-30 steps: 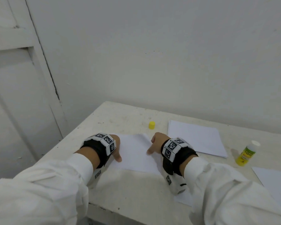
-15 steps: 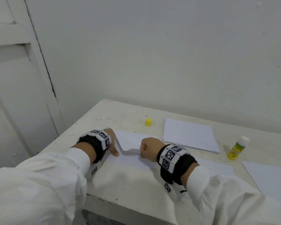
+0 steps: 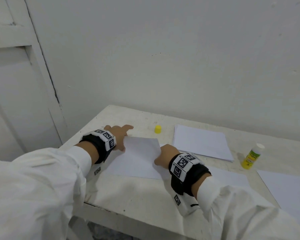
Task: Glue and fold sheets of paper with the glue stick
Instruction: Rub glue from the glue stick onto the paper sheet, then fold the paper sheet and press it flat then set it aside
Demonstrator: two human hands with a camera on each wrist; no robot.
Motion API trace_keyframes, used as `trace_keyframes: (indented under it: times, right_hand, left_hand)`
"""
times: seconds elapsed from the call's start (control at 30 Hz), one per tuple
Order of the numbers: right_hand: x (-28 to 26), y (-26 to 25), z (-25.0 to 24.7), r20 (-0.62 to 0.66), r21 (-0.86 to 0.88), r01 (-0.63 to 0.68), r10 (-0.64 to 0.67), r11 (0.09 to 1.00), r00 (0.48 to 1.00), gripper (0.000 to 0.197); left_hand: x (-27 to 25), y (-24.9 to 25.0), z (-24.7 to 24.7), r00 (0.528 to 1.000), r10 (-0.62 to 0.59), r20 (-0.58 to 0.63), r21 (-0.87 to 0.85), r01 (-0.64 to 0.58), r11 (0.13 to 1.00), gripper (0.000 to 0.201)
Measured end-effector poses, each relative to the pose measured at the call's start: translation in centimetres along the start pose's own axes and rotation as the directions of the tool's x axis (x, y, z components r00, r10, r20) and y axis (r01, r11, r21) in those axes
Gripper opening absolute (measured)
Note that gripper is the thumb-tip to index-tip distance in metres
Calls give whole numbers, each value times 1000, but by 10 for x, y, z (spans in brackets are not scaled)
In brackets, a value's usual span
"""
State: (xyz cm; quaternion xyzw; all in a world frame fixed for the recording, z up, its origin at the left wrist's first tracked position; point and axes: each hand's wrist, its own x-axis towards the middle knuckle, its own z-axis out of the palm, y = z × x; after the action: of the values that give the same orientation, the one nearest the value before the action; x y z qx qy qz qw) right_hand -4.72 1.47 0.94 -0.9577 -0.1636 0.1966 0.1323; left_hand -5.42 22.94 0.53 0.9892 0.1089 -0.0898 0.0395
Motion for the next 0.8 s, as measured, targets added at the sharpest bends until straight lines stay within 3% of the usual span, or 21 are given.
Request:
trace_keyframes:
  times: [0.1,0.17,0.23,0.33,0.4,0.5,0.6,0.73,0.8]
  right_hand:
    - [3,3,1,6,81,-50,50,995,999,28]
    - [5,6,1,15,154,-75,73,985,997,18]
    - [7,7,1,18,205,-96,94,974,995,10]
    - [9,9,1,30,235,-136,132,963,991,10]
    - [11,8,1,31,217,-152,148,964,988,19]
    - [13,7,4,20,162,-166,165,973,986,24]
    - [15,4,6,36,138,-172,169,975,985,24]
    - [15,3,7,43,175,-166,160,971,986,24]
    - [15,4,6,41,198,-166,161,966,986,24]
  left_hand:
    - [-7,0,-15,996,-24,83,155,11,988,46]
    - [-11,-8,-21,991,-69,113,120,55,991,32]
    - [-13,-18,-20,986,-105,130,-11,107,994,37]
    - [-16,-25,-19,984,-149,96,-254,169,952,41]
    - [-17,-27,-17,984,-164,75,-320,180,930,36]
    - [-15,-29,-12,981,-136,136,-306,173,936,29]
    - [-19,-26,-10,963,-174,208,-228,220,948,38]
    - [-20,-20,-9,978,-210,17,-224,209,952,26]
    - [-20,-17,-7,983,-185,-12,-244,177,954,23]
